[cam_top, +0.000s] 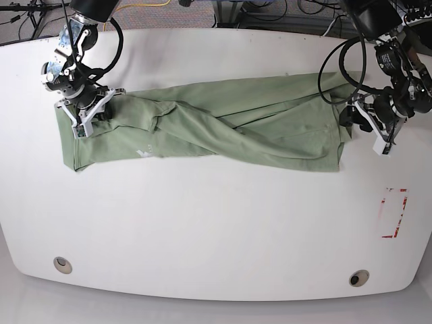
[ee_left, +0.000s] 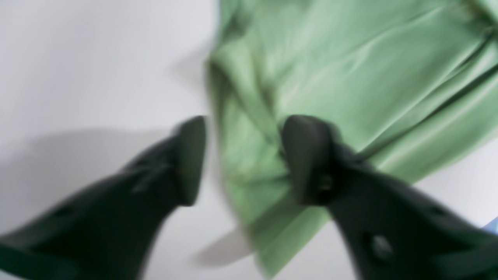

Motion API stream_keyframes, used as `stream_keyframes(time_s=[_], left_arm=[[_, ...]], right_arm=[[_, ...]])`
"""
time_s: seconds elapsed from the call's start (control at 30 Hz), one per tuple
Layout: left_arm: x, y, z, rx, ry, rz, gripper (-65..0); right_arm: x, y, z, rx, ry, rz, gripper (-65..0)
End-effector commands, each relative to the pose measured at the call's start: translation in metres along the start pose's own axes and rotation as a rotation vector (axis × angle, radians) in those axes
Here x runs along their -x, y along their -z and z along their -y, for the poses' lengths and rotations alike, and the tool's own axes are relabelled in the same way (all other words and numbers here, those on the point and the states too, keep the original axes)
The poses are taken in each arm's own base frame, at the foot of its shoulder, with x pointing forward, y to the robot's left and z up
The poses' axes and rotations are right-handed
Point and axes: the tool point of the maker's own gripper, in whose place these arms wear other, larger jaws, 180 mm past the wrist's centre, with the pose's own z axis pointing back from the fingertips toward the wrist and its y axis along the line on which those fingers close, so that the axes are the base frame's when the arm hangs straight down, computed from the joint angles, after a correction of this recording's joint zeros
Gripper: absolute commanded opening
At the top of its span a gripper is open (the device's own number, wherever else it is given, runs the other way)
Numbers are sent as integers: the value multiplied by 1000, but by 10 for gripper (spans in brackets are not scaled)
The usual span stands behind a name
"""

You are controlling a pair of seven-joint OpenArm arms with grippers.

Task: Fold the T-shirt properly
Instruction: 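Release the strip and lift both grippers slightly away, then move the left gripper onto the strip's end and grasp the fabric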

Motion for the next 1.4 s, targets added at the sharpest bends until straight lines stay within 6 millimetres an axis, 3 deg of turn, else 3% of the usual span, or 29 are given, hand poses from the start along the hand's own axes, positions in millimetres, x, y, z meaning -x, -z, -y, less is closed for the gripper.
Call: stream_keyframes(time_s=[0.0, 0.37, 0.77, 0.87, 1.0, 1.1, 1.37], left_arm=[[-7, 1, -7, 0, -10, -2, -214], [-5, 26, 0, 114, -109, -9, -200], [12, 47, 8, 184, -171, -74, -207], [13, 54, 25, 224, -142, -93, -264], [11, 59, 40, 267, -110, -102, -431], [10, 60, 41, 271, -107, -100, -514], [1, 54, 38, 250, -81, -76, -536]], right_arm=[[9, -5, 3, 21, -27, -55, -609], [8, -5, 3, 21, -28, -53, -609], [7, -6, 3, 22, -29, -50, -609], [6, -6, 3, 21, -28, -47, -609], [6, -6, 3, 21, -28, -47, -609], [6, -6, 3, 21, -28, -47, -609], [7, -6, 3, 20, -25, -47, -609]])
